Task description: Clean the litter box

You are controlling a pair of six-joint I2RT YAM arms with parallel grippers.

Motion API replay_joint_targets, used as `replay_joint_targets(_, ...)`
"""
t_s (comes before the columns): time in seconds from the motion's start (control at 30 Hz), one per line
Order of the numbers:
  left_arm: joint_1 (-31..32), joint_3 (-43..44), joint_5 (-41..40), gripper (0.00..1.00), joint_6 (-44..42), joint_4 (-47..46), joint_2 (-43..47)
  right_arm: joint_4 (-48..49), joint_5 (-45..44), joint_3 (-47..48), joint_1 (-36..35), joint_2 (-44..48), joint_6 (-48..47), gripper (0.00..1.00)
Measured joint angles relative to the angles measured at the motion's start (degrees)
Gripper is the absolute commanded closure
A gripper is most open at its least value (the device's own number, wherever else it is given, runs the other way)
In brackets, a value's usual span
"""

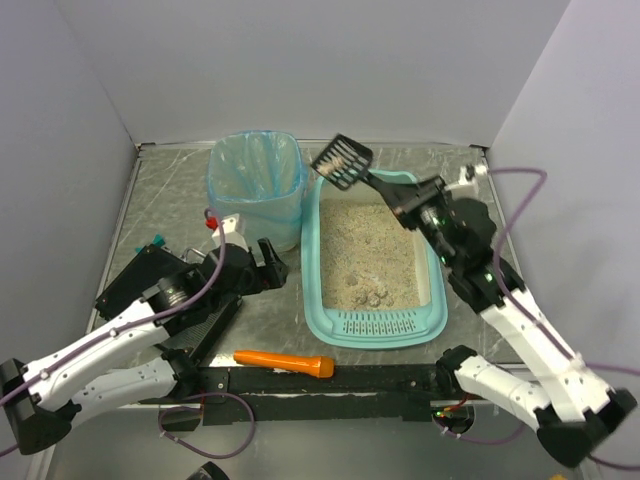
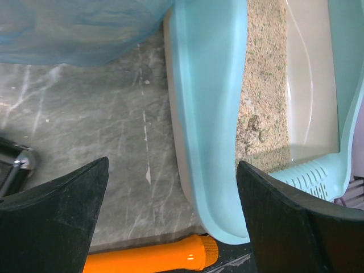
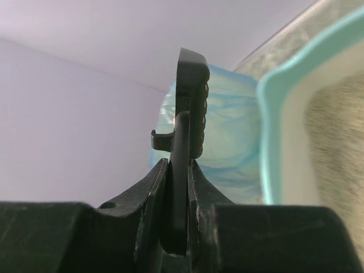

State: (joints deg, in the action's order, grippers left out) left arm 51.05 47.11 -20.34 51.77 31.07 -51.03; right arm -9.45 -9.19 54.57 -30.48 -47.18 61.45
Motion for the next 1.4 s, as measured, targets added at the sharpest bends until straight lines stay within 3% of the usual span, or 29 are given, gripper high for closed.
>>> replay_joint_targets(0.33,0.0,-1.3,-2.8,0.03,1.5,2.7,5.2,2.9,4.1,21.4,-6.3,-24.5,-7.2,1.0)
replay_joint_targets(0.63,0.0,-3.2,-2.5,0.03,2.2,3.9,6.8,1.3,6.3,37.4,-13.9,-44.3,-34.3,1.0)
replay_joint_targets(0.8,0.0,-3.8,-1.8,0.03,2.7,3.7,7.3,2.2,5.7,37.5,-19.8,-46.6,-53.3,1.0)
replay_joint_targets(1.03,0.0,-3.8,0.2,0.03,3.2,2.1,6.8,5.2,2.7,38.7,-24.3,-46.6,-69.6,1.0)
replay_joint_targets(1.23,0.0,-3.8,2.0,0.03,3.3,0.7,5.5,5.5,1.2,38.8,-23.7,-45.4,-71.0,1.0)
replay_joint_targets(1.4,0.0,-3.8,4.2,0.03,3.1,-1.9,4.0,1.8,0.5,38.8,-23.5,-38.8,-63.0,1.0)
